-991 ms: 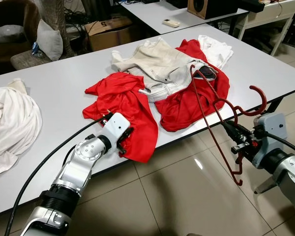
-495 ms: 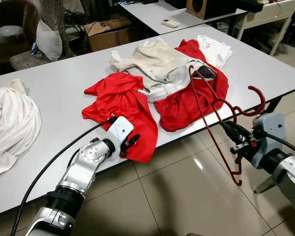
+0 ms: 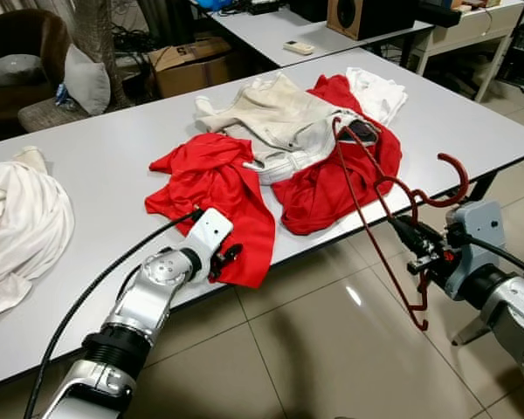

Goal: Hang hanger

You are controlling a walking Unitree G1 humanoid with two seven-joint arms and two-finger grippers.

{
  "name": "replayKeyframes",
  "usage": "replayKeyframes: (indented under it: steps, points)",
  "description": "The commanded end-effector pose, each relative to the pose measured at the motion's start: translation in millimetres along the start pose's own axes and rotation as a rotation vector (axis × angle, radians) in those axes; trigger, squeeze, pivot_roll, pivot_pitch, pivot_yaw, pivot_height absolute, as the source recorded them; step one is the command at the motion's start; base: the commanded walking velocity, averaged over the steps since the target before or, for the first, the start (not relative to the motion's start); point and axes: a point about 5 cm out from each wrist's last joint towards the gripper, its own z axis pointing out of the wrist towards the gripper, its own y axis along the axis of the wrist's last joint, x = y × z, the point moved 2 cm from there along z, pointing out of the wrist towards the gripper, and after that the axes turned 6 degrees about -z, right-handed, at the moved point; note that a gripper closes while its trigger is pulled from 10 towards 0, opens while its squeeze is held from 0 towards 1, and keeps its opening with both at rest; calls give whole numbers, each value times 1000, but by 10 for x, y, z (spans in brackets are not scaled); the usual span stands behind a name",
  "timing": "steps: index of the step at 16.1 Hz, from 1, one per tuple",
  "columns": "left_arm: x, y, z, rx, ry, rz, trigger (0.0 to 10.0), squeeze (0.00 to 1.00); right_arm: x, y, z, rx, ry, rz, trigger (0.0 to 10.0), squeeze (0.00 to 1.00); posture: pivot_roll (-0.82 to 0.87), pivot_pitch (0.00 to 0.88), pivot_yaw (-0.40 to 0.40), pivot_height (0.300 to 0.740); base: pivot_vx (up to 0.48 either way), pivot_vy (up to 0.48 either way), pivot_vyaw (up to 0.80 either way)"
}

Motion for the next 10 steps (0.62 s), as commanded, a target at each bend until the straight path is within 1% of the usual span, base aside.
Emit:
replayKeyframes:
  steps: [1, 2, 4, 7, 10]
  points:
    - [-107, -312, -7, 136, -57, -54, 2431, 0, 17, 55, 21, -22, 10, -12, 10000, 0, -204, 0, 100, 740, 0, 0, 0]
    - [-125, -327, -8, 147, -69, -74, 0, 0, 17, 57, 24, -22, 10, -13, 10000, 0, -203, 0, 101, 740, 0, 0, 0]
    - [-139, -346, -21, 162, -84, -82, 0, 0, 17, 60, 29, -23, 9, -12, 10000, 0, -200, 0, 101, 740, 0, 0, 0]
    - [-111, -389, -40, 187, -84, -38, 0, 0, 25, 54, 48, -24, 5, -11, 10000, 0, -199, 0, 111, 740, 0, 0, 0]
    - [-88, -387, -50, 195, -81, -23, 0, 0, 35, 77, 77, -38, 1, -7, 10000, 0, -193, 0, 110, 740, 0, 0, 0]
